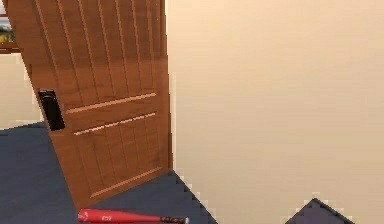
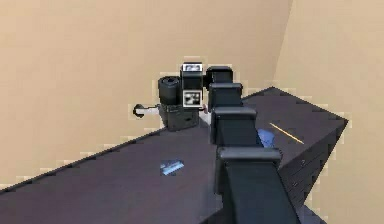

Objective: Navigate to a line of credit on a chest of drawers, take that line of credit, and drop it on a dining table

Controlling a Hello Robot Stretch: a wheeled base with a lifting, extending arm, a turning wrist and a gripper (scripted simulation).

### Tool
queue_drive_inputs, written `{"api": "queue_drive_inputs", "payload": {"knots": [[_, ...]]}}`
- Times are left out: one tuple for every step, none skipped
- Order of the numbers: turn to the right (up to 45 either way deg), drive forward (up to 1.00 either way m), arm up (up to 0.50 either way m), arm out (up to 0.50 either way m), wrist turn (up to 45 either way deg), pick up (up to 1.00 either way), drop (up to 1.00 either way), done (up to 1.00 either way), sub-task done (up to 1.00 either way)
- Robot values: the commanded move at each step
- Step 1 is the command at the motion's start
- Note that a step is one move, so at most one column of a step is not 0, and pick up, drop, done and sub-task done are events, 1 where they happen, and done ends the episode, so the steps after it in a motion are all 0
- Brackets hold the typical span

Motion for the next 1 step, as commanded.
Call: {"api": "queue_drive_inputs", "payload": {"knots": [[0.0, 0.00, -0.28, 0.00, 0.0, 0.00, 0.00, 0.00, 0.00]]}}
